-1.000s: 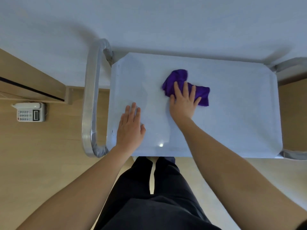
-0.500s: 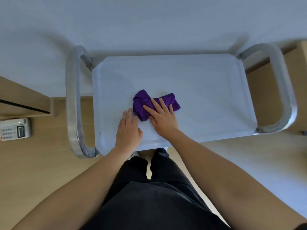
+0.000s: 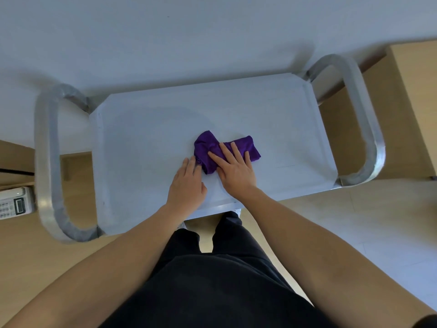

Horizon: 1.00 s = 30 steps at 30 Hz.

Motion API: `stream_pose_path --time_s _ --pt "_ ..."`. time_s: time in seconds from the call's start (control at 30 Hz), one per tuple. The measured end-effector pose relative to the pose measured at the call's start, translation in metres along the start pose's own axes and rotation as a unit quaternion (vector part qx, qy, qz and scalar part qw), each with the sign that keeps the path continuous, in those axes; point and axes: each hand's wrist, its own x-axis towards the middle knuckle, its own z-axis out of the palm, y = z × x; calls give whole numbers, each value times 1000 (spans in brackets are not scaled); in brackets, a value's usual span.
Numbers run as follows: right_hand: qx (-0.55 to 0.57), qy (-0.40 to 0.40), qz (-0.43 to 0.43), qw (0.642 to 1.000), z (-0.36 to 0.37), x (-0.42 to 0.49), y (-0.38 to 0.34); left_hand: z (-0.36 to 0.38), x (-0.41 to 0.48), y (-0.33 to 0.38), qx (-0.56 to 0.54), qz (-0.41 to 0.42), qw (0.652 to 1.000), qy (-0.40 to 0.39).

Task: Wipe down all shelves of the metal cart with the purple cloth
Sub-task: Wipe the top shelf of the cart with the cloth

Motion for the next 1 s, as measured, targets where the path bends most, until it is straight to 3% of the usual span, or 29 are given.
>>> stream_pose_path --time_s 0.27,0.47,0.67,0.83,1.0 --pt "0 9 41 999 -30 12 104 2 57 74 -8 24 1000 9" --pt "13 36 142 989 -60 26 198 8 86 101 -18 -14 999 22" --pt "31 25 229 973 -51 44 163 13 88 105 3 -15 1000 25" --pt "-2 5 60 998 -36 49 103 18 86 98 13 -10 999 39" --pt "-13 36 -29 999 -36 57 124 19 85 95 17 0 997 70"
